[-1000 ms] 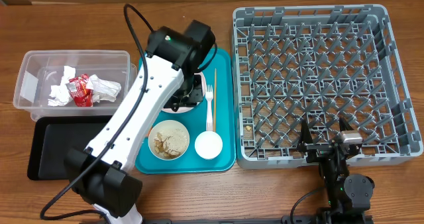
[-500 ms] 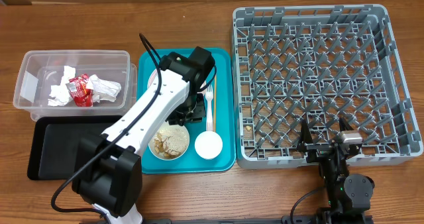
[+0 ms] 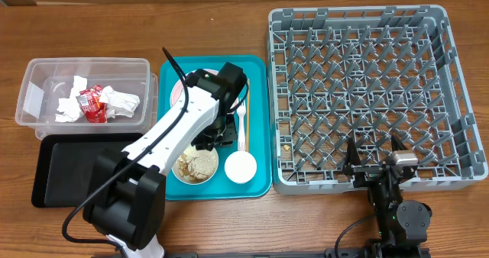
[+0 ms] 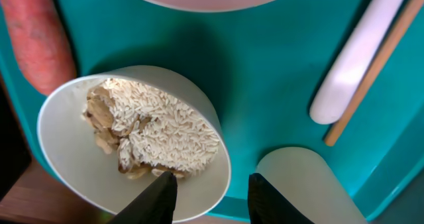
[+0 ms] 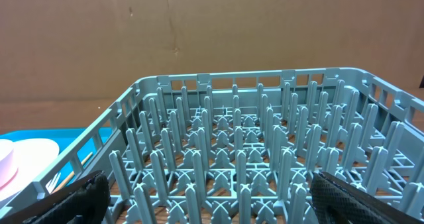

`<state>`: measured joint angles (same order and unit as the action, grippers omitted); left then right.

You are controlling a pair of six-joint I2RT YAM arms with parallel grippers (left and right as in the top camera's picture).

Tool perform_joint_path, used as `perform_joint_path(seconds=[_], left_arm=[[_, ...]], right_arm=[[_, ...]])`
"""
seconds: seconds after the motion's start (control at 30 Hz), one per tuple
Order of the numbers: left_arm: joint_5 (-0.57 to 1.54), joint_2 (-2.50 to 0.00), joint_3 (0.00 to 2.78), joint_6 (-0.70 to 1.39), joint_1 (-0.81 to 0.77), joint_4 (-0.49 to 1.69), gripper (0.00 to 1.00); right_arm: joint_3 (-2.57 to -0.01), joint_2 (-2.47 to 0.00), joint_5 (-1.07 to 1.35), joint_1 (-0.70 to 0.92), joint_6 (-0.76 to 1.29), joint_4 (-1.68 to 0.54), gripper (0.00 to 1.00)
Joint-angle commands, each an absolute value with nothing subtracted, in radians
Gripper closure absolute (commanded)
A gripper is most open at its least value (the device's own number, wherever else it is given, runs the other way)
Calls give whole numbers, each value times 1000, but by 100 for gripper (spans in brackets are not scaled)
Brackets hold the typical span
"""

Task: Sort waste into correct bins and load items into the dishwasher
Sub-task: 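Move the left gripper to the rice bowl and grasp its rim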

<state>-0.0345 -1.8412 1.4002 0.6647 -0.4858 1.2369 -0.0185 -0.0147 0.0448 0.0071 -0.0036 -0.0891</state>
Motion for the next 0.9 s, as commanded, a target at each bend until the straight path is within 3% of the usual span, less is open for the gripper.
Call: perform_joint_path(seconds=[0.0,0.87], left_arm=[[-25,-1838,1360,715,-492,1217,62],[-34,-1838,1204,722,-492,1012,69]], right_arm=[[-8,-3,46,3,0,-81,0],[-8,-3,46,4,0,-81,0]])
